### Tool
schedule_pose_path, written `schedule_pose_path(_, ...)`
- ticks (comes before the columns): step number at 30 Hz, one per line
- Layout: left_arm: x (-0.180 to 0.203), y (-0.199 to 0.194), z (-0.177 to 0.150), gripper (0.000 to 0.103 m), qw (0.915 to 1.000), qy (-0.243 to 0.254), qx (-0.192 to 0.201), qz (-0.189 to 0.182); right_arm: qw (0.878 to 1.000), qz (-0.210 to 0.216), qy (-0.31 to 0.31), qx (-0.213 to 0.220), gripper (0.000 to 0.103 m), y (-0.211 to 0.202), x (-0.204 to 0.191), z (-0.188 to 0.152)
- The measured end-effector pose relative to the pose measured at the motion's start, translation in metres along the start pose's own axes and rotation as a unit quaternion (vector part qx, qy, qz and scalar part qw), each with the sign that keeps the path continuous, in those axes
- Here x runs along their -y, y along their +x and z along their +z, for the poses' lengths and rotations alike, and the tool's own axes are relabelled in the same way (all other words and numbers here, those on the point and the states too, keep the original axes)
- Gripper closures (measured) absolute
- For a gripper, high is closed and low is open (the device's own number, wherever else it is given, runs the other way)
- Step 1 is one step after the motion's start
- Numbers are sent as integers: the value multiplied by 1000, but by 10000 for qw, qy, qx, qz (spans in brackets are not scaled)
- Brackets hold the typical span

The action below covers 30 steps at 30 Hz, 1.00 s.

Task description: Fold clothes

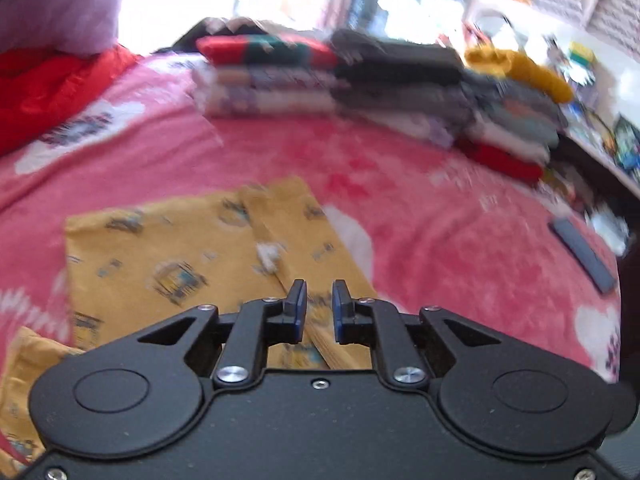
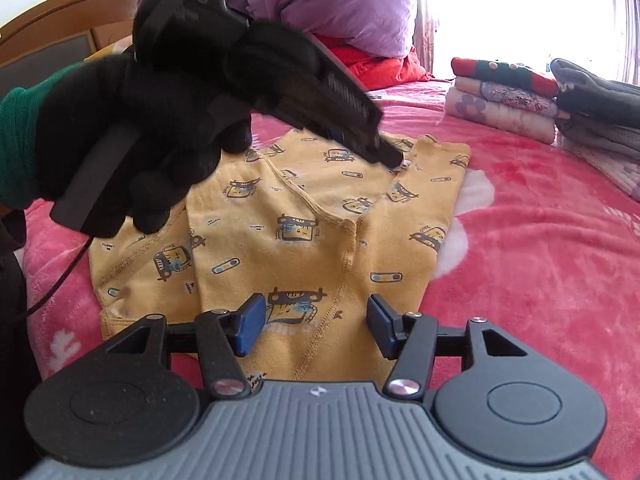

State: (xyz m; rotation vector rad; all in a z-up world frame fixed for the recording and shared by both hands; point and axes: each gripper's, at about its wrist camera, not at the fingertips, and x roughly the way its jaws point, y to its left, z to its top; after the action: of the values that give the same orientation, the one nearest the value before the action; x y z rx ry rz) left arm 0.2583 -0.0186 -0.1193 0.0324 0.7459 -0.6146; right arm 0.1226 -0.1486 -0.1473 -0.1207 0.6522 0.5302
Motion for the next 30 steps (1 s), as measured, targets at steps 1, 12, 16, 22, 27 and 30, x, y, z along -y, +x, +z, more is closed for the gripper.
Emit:
schedule_pose_path(1,5,9,-5,94,9997,141,-164,95,10000,-16,-12,-27,46,0,0,-1)
schedule_pose_path(12,28,3,-29,94,9950,863,-461,-191,9999,55,-141,-79,45,-10,-8,-16)
schedule_pose_path(16,9,-27,-20,92,9995,282,-75,-117,9997,-48,-203,126,45,-25,-13,-14)
schedule_pose_path(22,-90,-106,-33,78,9683,-2075,760,1162,9980,-85,-592,220,45,-55,-28,-23)
schedule_pose_path(27,-131,-139,-72,78,9200,-3478,945,1538,9963,-130,-811,256,43,-65,-39,-28)
schedule_pose_path(30,-135,-139,-81,78,9125,-3680,889,1551,9956,-164,-893,248,43,-64,-43,-30)
